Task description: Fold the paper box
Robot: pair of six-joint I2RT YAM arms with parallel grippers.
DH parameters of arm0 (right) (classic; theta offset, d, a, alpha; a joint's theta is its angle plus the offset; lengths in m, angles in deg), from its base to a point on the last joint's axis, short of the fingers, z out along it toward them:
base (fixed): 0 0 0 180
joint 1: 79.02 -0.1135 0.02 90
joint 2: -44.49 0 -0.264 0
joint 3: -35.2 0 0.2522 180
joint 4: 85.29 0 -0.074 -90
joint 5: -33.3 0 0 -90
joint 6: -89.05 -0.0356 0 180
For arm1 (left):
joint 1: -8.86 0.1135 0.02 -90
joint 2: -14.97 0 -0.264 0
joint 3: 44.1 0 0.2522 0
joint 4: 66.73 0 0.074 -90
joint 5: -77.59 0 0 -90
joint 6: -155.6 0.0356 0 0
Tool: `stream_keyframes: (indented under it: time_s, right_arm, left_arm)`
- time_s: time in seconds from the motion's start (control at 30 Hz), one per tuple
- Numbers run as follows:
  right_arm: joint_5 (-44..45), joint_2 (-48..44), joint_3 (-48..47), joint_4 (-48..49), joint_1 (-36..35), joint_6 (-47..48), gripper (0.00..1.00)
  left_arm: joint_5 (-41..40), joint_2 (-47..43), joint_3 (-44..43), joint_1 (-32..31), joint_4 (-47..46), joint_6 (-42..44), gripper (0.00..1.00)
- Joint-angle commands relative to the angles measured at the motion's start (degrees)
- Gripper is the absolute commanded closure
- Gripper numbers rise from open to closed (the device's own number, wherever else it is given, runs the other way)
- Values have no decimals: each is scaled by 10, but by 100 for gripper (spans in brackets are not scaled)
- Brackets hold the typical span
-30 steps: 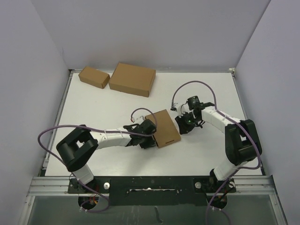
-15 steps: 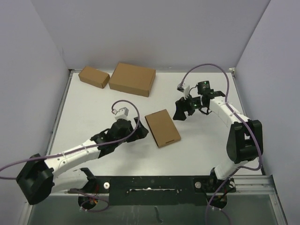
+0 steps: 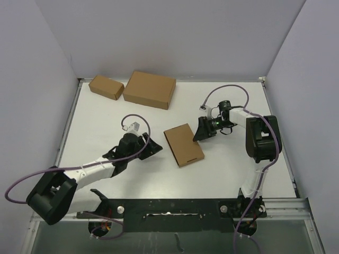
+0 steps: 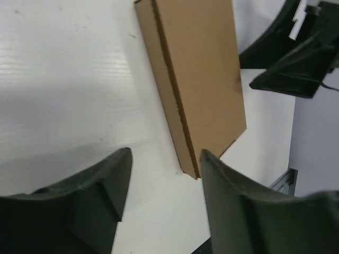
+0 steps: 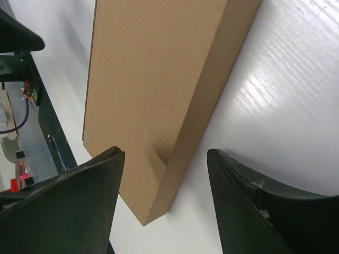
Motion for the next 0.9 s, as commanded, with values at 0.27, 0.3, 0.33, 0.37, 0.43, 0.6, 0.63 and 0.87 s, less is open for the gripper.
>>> stream_keyframes:
  time_s: [0.27,0.3,0.33,0.37,0.43,0.6,0.63,0.87]
  right_arm:
    - [-35,7,-18,13,-2,-36,38]
    - [-37,10,-19,13,-2,-37,39]
    - [-40,14,-25,10,-2,-36,40]
    - [-40,14,-31,7,-2,-35,41]
    - [-35,11,-46,0,2,-29,43]
    - [56,-7,-97,0,5,-2,63]
    - [82,-5,-109,-3,0,6,71]
    - [274,44,-180,-14,-71,52,100]
  left_arm:
    - [101,214,-175,115,32,45,81]
    - [101,239,-196,115,51,56,82]
    - [94,267,-232,116,80,72,84]
    - [93,282,-244,117,91,79,86]
    - [87,303,-257,118,105,85,87]
    - [77,323,-270,119,120,90,92]
    - [77,328,-276,118,124,90,93]
    - [71,367,-336,114,179,72,100]
